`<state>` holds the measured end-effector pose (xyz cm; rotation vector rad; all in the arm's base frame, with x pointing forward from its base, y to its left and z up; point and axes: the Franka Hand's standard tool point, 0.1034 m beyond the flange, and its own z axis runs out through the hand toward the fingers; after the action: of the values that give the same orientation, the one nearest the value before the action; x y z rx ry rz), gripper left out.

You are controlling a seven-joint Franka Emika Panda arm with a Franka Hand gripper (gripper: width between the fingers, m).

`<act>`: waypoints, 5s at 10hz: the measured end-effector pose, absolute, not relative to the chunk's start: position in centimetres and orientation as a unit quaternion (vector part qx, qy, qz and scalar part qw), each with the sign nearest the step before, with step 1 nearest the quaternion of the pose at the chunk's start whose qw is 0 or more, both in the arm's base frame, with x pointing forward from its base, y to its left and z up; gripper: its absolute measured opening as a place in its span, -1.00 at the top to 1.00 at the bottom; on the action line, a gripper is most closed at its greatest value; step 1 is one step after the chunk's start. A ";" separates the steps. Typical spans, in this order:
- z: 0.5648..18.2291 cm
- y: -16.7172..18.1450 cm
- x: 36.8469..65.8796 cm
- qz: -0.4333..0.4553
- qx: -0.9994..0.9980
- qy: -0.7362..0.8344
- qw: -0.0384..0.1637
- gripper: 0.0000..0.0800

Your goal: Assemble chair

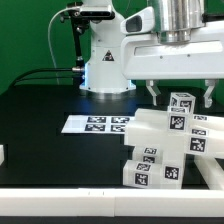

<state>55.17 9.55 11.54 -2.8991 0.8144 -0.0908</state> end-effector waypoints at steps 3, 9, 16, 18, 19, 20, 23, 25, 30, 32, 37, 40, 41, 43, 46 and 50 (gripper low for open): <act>11.6 9.2 55.5 -0.036 -0.998 0.048 0.032 -0.62; 11.5 9.3 55.5 -0.031 -0.978 0.204 0.038 0.30; 11.5 9.9 55.4 -0.012 -0.820 0.569 0.062 0.30; 11.4 9.9 55.4 -0.011 -0.821 0.567 0.061 0.26; 11.4 9.9 55.4 -0.012 -0.827 0.558 0.061 -0.17; 11.4 9.9 55.4 -0.013 -0.837 0.544 0.061 -0.52; 12.0 10.5 56.1 -0.025 -0.936 0.349 0.050 -0.62; 12.0 10.4 56.2 -0.028 -0.952 0.302 0.049 -0.62; 11.5 10.3 56.3 -0.016 -0.993 0.110 0.026 -0.62; 11.5 10.2 56.3 -0.015 -0.990 0.135 0.026 -0.40; 11.5 10.2 56.3 -0.010 -0.951 0.307 0.029 0.29; 11.5 10.2 56.3 -0.007 -0.862 0.505 0.044 0.29; 11.4 10.3 56.2 -0.002 -0.826 0.561 0.047 0.29; 11.4 10.4 56.2 0.001 -0.803 0.594 0.049 0.29; 11.3 10.4 56.1 0.001 -0.808 0.587 0.048 -0.43; 11.8 11.4 56.4 0.016 -0.917 0.397 0.031 -0.61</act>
Offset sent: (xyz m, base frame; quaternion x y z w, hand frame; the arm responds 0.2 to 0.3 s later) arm 0.0000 0.0000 0.0000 0.0000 0.0000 0.0000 1.0000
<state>56.37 11.44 11.75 -2.8260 1.2250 0.0493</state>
